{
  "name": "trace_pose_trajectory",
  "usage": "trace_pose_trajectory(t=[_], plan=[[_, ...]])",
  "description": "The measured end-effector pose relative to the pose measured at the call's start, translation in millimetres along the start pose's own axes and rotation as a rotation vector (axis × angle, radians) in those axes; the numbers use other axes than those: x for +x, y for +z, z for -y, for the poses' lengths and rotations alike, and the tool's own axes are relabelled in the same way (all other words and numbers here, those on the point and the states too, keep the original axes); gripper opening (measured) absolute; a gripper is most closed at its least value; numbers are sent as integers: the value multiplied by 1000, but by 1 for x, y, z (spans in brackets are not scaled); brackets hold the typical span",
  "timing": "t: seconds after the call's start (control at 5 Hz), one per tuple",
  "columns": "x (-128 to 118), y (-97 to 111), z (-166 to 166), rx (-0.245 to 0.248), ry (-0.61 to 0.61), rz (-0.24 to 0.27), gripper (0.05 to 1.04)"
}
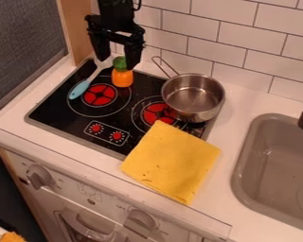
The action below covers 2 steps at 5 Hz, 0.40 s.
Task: Put the yellow bottle in silver pot
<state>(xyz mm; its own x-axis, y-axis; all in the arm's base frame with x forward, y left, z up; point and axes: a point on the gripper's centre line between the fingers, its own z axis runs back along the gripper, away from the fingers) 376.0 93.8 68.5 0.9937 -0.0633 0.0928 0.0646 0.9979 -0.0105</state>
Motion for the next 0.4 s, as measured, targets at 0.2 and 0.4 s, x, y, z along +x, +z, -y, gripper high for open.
trace_pose_trajectory(t=[0.2, 0.4], plan=[[10, -9, -11, -14, 16, -2, 999], [17, -8, -11, -36, 29, 21, 999]])
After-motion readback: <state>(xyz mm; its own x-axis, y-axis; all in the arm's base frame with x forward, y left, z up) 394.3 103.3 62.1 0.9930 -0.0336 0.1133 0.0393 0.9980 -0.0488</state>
